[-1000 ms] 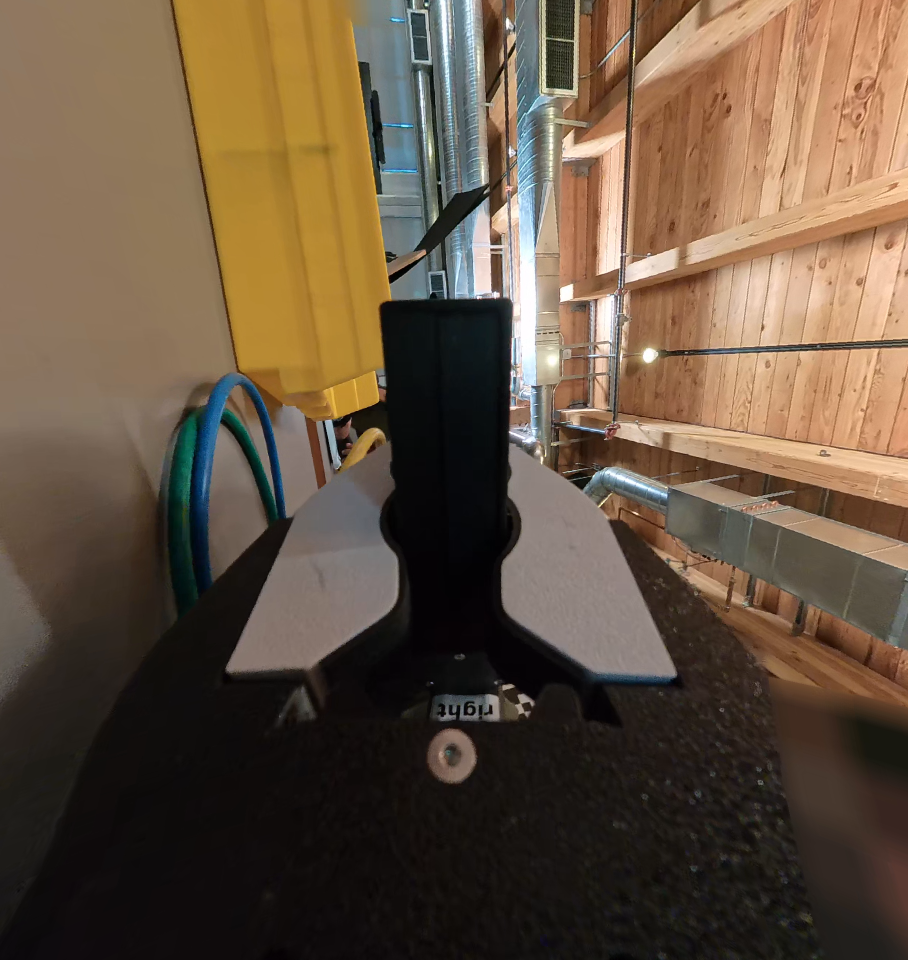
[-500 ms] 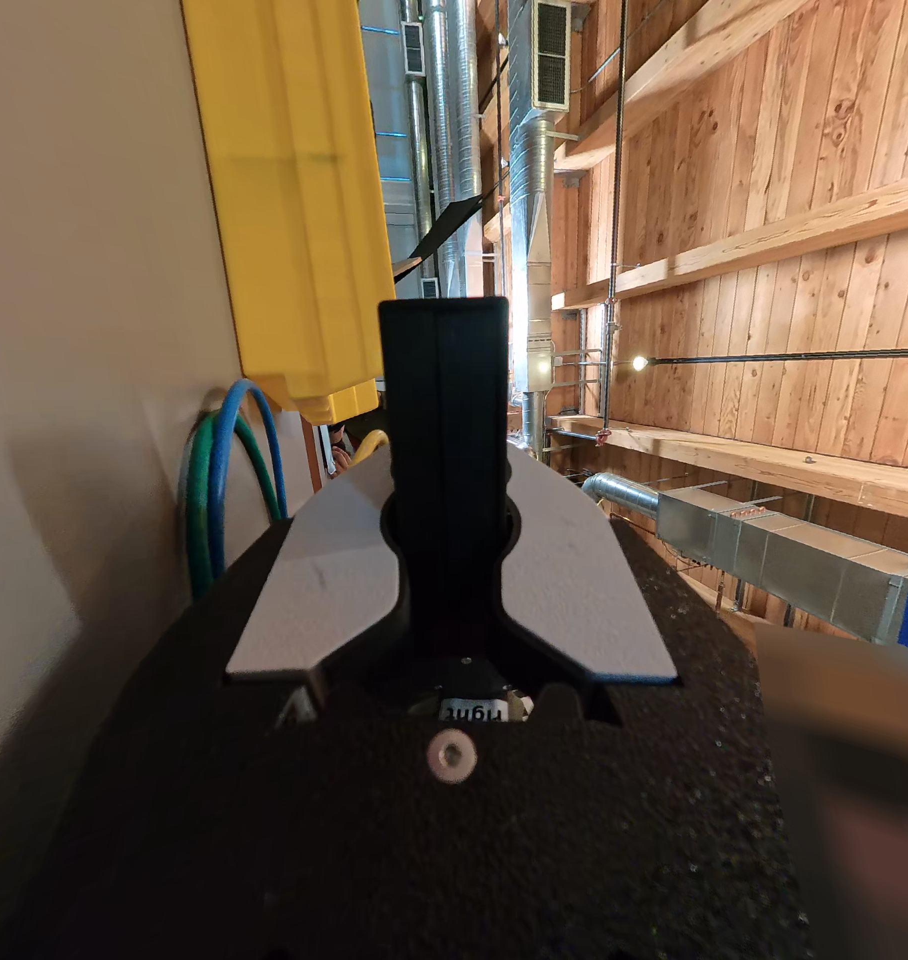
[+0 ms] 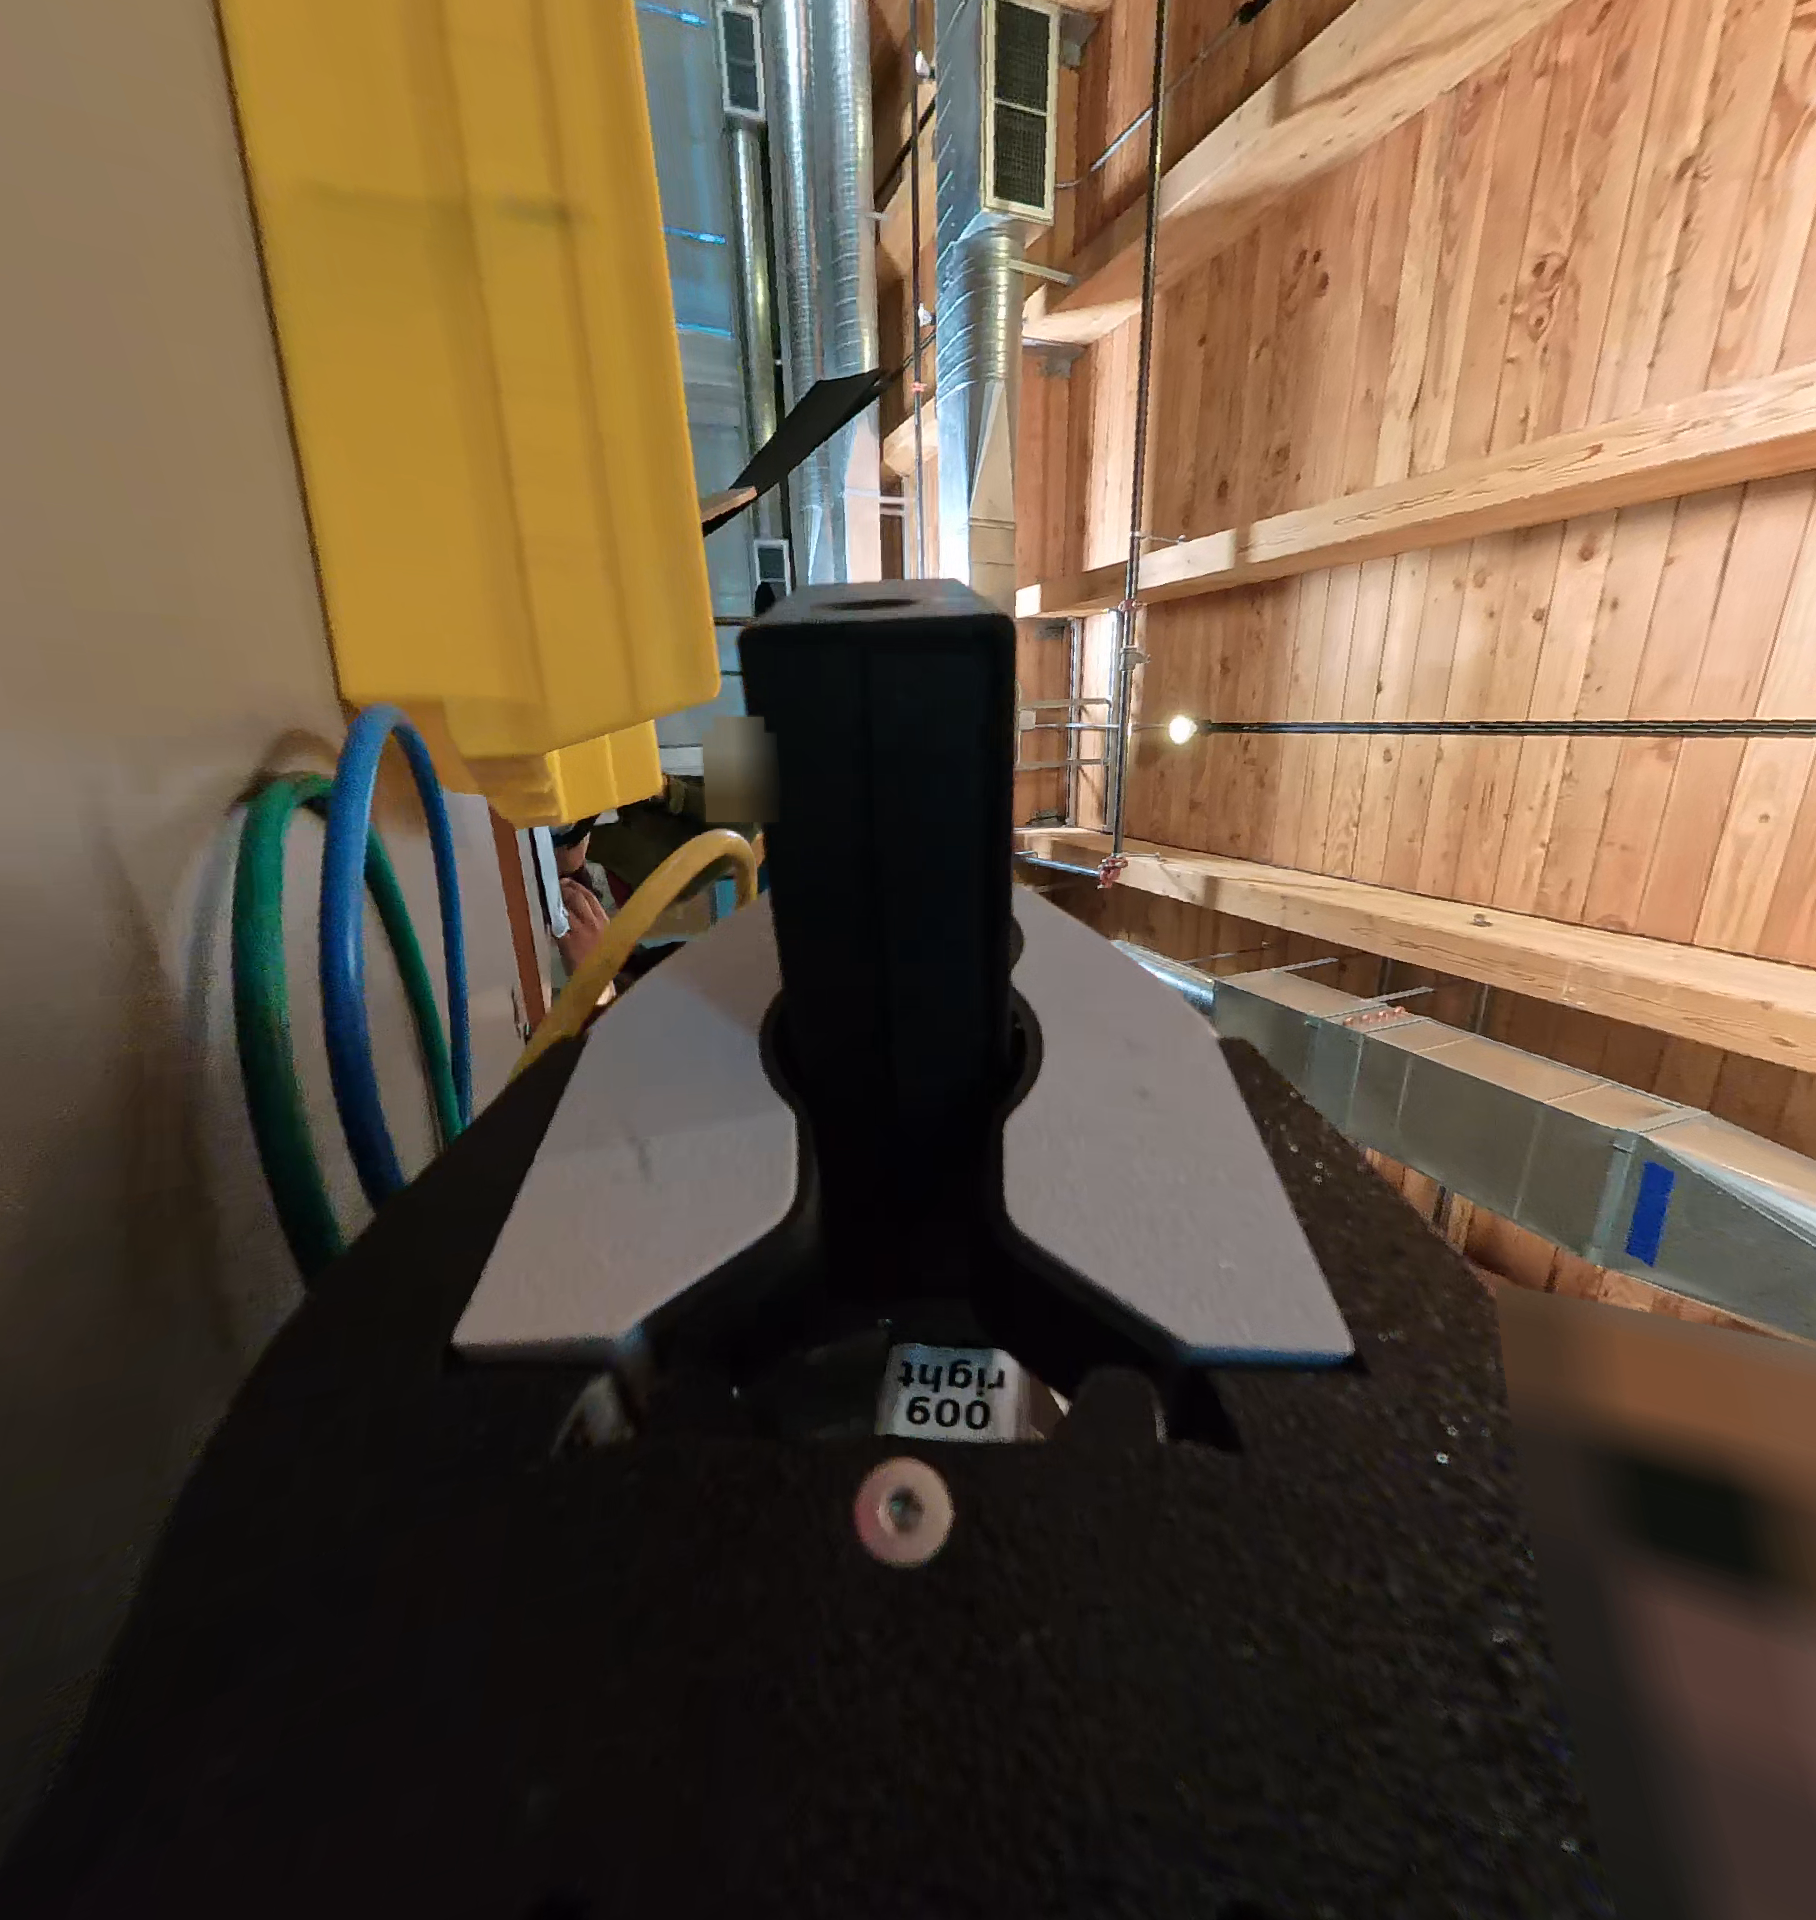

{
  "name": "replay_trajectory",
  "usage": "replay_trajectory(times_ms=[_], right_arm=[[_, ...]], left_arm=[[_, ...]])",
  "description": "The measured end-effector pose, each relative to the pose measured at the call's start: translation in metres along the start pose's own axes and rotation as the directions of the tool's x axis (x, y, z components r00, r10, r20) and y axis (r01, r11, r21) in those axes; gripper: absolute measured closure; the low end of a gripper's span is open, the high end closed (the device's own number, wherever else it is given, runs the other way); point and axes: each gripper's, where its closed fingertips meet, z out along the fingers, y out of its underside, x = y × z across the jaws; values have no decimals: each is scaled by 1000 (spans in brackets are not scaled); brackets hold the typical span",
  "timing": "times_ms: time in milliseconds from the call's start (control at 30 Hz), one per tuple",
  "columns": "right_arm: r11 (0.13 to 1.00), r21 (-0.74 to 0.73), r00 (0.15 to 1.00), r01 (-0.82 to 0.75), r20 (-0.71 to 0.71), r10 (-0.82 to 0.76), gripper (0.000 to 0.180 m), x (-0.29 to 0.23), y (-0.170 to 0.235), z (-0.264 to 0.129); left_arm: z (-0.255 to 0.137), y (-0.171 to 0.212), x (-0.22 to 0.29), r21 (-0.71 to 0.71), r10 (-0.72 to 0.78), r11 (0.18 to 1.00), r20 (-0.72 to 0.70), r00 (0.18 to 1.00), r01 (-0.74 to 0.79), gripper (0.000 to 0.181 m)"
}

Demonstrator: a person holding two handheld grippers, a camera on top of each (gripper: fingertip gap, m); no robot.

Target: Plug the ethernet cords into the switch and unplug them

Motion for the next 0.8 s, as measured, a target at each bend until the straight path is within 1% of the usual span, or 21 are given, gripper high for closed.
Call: replay_trajectory(times_ms=[33,167,267,400,433,467,500,533,567,600,633,667,700,733,767,800], right_arm=[[999,-7,999,-44,12,44,167,1,1,0],[996,-28,996,-90,-5,90,167,1,-2,0],[996,-44,996,-81,-45,79,166,3,-4,3],[990,-83,994,-110,-8,110,166,2,-8,5],[984,-94,988,-152,-8,152,166,1,-6,5],[963,-120,971,-241,-20,240,165,1,-2,3],[928,-141,939,-344,-44,341,161,2,1,-1],[875,-152,888,-460,-75,454,157,4,4,-7],[787,-144,800,-600,-104,591,156,5,3,-14],[657,-110,666,-746,-101,739,154,4,-2,-21],[464,-60,467,-884,-63,882,153,3,-11,-27],[194,-14,194,-981,-10,981,153,2,-20,-31],[-108,24,-106,-994,49,993,153,3,-25,-33],[-388,53,-378,-920,133,916,152,4,-30,-34],[-623,57,-603,-780,200,772,149,3,-28,-33],[-787,48,-757,-615,243,607,147,-1,-23,-30]], left_arm=[[0,-1,2,7,4,1000,-9,1000,-4,151],[-2,-1,1,0,10,1000,-5,1000,-10,151],[-5,-3,2,3,24,1000,-1,1000,-24,151],[-7,-6,3,13,14,1000,-17,1000,-14,151],[-6,-6,3,11,30,999,-11,999,-30,151],[-5,-6,3,12,47,999,-9,999,-46,151],[-5,-6,4,14,61,998,-5,998,-61,151],[-5,-7,3,17,78,997,7,997,-78,151],[-7,-9,2,21,92,996,18,996,-92,151],[-8,-11,0,26,99,995,24,995,-100,151],[-9,-12,0,32,102,994,22,995,-103,151],[-9,-12,0,31,105,994,15,994,-105,151],[-9,-12,0,29,109,994,7,994,-109,151],[-9,-12,1,28,117,993,1,993,-117,151],[-8,-11,3,24,131,991,-8,991,-131,151],[-7,-10,4,19,145,989,-13,989,-144,151]])
